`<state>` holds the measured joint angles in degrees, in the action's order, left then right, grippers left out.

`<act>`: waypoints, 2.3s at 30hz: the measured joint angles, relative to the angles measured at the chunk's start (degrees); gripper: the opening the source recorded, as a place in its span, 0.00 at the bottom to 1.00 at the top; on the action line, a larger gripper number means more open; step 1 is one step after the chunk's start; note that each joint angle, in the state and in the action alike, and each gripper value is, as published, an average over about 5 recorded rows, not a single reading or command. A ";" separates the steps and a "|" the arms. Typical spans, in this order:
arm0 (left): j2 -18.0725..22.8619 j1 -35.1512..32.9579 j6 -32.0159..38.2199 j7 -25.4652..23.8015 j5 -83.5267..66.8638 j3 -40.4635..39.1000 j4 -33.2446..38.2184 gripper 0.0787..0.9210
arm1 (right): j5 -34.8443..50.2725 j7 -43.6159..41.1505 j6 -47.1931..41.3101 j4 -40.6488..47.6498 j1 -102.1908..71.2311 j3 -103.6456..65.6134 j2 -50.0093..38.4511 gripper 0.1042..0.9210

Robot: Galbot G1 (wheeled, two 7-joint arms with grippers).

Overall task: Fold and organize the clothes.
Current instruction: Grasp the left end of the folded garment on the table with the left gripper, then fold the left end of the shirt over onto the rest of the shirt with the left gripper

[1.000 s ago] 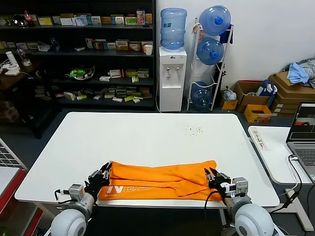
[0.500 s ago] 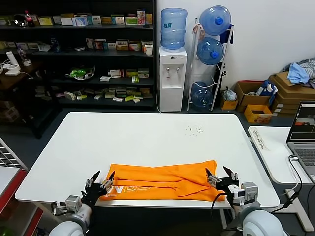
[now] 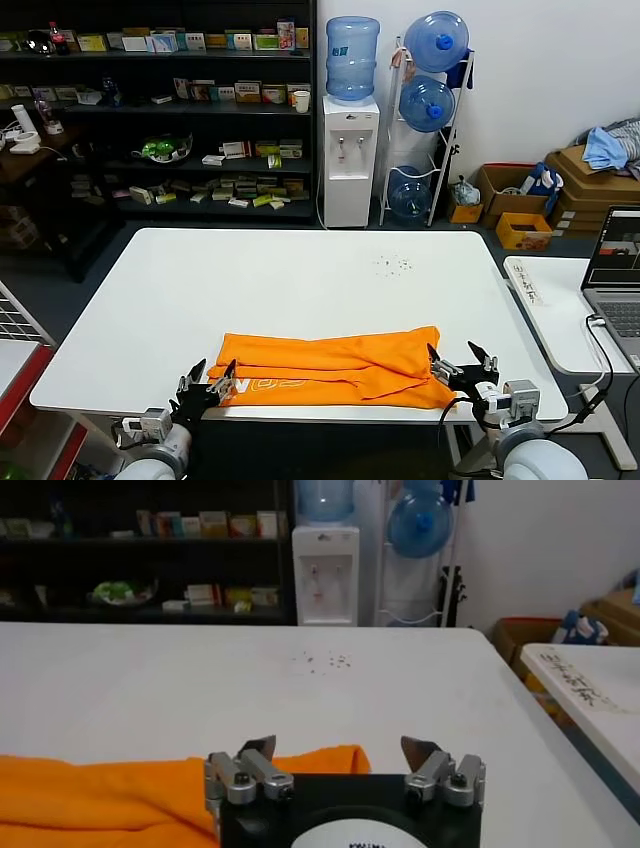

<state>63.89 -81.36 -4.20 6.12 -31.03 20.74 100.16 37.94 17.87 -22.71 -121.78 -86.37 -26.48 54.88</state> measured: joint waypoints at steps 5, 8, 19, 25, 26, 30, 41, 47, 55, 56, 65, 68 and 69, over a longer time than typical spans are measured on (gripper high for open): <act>0.68 0.04 1.01 -0.09 0.63 -0.29 -0.80 0.51 | 0.09 -0.07 0.10 0.10 -0.17 -0.28 0.12 0.88; 1.11 0.05 1.50 -0.09 0.97 -0.47 -0.96 0.41 | 0.15 -0.13 0.18 0.29 -0.17 -0.37 0.16 0.88; 2.09 -0.10 2.83 0.28 1.39 -0.44 -0.21 0.06 | 0.28 -0.30 0.41 0.83 0.32 -0.11 0.71 0.88; 1.88 0.40 2.52 0.81 2.00 0.58 1.74 0.04 | 0.27 -0.31 0.44 1.38 1.10 0.48 1.27 0.88; 1.72 0.57 2.35 0.89 2.26 0.86 2.18 0.04 | 0.27 -0.30 0.44 1.50 1.29 0.61 1.36 0.88; 0.58 1.41 1.28 0.76 3.90 2.58 3.41 0.04 | 0.29 -0.13 0.37 1.91 2.24 1.30 1.72 0.88; -8.32 2.89 -0.62 -1.27 11.05 12.08 -0.66 0.04 | 0.76 0.46 0.14 2.84 5.45 3.67 2.16 0.88; -13.24 2.65 0.40 -2.09 17.60 18.65 -6.66 0.04 | 0.68 0.48 0.19 3.53 6.99 4.94 2.67 0.88; -14.60 1.22 3.56 -1.58 27.15 24.84 -9.52 0.04 | -0.19 0.63 0.08 4.21 7.89 6.37 3.68 0.88; -14.46 0.75 3.71 -1.56 27.51 25.02 -9.10 0.04 | -0.30 0.66 0.05 4.30 7.88 6.42 3.81 0.88; -10.41 -4.14 0.24 -0.66 17.09 19.64 1.33 0.04 | -0.33 1.21 -0.42 4.71 7.04 5.76 4.79 0.88; -8.24 -4.16 -1.51 0.04 10.88 16.25 4.18 0.04 | -0.37 1.25 -0.47 4.72 6.35 5.10 5.16 0.88; -7.52 -3.95 -2.07 0.31 9.02 15.10 4.92 0.04 | -0.39 1.25 -0.48 4.73 6.09 4.85 5.30 0.88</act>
<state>56.38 -85.31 -6.27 6.43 -22.01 35.85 105.08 37.55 19.13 -23.19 -117.04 -80.27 -21.63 60.17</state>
